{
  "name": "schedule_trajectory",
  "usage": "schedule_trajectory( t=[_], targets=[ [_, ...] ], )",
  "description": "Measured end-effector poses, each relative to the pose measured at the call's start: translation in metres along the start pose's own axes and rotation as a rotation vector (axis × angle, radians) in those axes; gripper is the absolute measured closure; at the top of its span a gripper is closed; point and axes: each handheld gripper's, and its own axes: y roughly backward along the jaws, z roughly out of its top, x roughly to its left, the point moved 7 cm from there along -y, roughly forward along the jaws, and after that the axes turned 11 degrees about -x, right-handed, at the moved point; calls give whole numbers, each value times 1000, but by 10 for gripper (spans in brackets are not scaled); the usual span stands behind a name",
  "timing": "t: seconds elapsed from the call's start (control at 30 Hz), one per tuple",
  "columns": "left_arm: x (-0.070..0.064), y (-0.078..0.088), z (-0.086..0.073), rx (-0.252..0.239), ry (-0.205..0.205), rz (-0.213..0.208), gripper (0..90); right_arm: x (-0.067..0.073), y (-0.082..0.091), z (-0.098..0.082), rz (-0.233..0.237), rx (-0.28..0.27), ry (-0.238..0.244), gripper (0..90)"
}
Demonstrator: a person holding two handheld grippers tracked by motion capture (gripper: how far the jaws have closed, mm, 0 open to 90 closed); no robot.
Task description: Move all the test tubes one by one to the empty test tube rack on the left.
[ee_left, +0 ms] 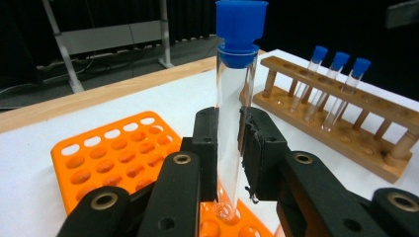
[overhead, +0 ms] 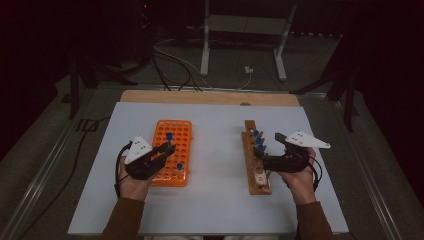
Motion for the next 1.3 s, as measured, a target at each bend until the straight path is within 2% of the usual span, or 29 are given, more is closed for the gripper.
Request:
schedule_trajectory(
  t=[0.3,0.6,0.97,1.1,1.3],
  targets=[
    [-4,10,-16,-7,15,-55,779,-2,6,-4,-8,-3,0,40],
    [-6,14,-35,20,50,-52,779,-7,10,-10,-15,-4,-11,41],
    [-12,12,-53,67,38,-72,778,-10,14,-14,-19,-12,-24,47],
    [-11,12,-56,73,53,-75,778,-8,13,-17,-15,-4,-20,52],
    [-11,12,-63,108,47,-78,778,-7,12,-20,-13,5,-14,54]
  ],
)
